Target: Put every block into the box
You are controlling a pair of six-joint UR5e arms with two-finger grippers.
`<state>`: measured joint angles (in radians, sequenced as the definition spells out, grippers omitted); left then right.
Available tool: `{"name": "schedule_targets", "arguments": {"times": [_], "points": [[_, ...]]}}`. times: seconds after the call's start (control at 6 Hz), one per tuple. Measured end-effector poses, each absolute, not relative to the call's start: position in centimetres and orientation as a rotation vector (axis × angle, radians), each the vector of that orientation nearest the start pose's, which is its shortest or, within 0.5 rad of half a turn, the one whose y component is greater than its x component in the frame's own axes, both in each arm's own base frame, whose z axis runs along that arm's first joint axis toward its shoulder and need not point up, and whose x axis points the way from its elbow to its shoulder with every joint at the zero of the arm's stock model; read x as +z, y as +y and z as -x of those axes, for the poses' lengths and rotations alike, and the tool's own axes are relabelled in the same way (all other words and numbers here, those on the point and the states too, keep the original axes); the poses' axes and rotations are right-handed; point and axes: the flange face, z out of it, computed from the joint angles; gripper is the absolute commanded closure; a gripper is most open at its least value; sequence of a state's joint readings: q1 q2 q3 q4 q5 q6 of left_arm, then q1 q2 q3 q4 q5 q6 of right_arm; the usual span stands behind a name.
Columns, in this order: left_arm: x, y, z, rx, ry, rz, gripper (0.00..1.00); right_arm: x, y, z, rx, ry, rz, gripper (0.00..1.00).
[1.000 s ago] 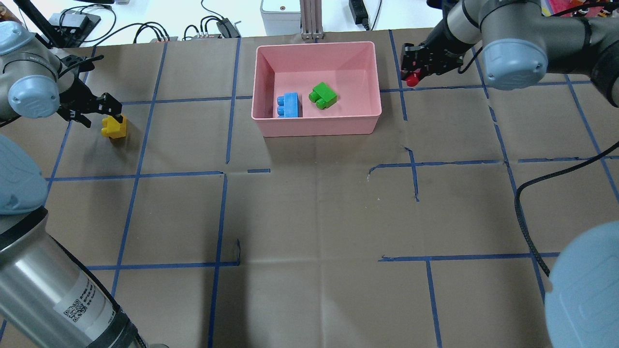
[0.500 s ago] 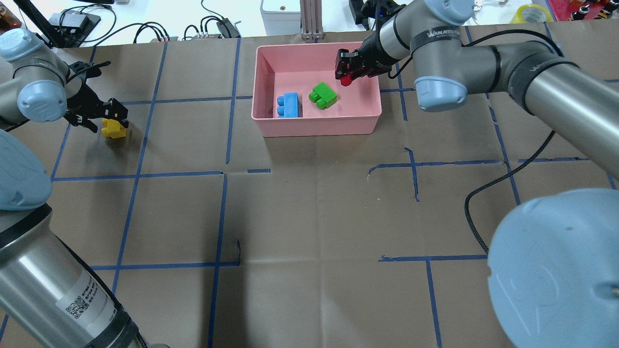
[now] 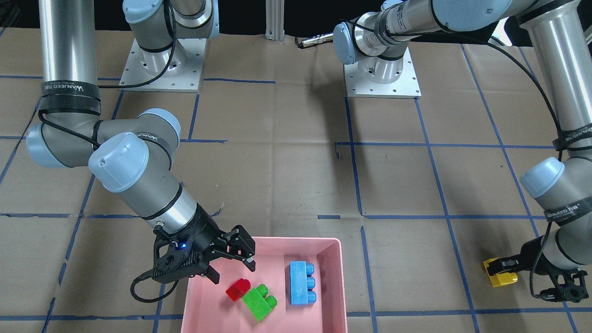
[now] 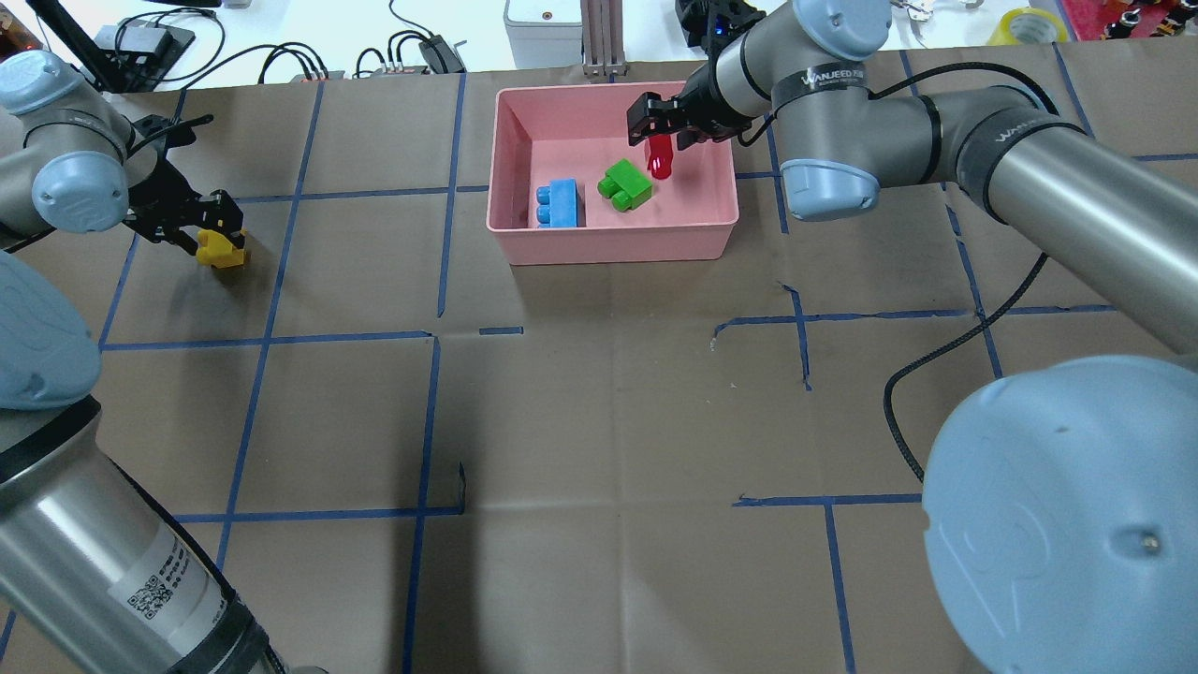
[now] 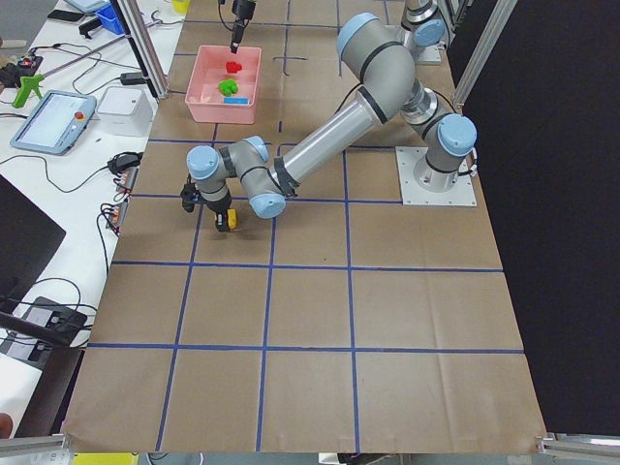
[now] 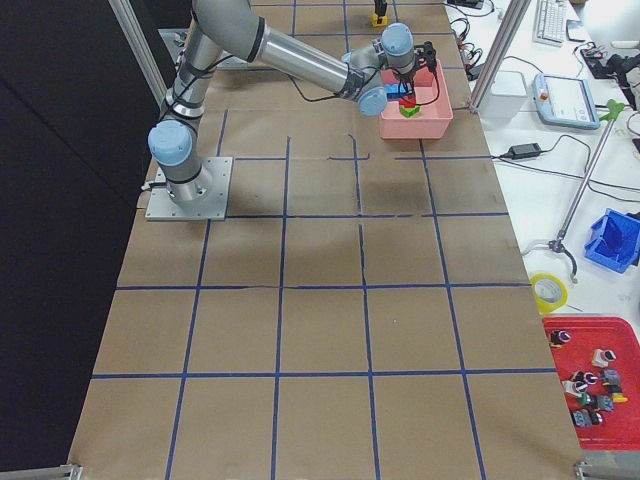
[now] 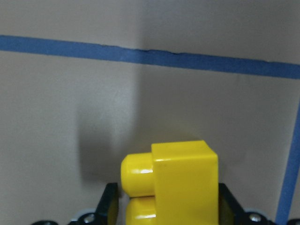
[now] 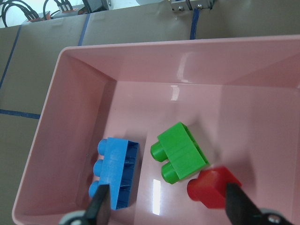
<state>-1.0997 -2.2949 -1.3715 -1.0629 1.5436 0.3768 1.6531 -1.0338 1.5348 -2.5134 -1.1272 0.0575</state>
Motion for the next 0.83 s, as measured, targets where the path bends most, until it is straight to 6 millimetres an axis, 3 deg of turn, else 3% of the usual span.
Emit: {"name": "schedule_targets", "arguments": {"times": [0.33,0.5,0.83], "points": [[19.9,-70.4,-20.7,-0.011,3.151,0.141,1.00,31.1,-67.8,-23.2,-0.571,2.616,0.170,0.00],[22.3,-70.5,-20.2,-0.020,3.145,0.125,1.00,31.5,-67.8,-22.9,-0.583,2.650,0.171,0.00],[31.4,-71.8,-17.4,0.027,3.160,0.055,1.00,34.7,-66.1,-21.0,-0.390,2.799,0.197,0.00]]}}
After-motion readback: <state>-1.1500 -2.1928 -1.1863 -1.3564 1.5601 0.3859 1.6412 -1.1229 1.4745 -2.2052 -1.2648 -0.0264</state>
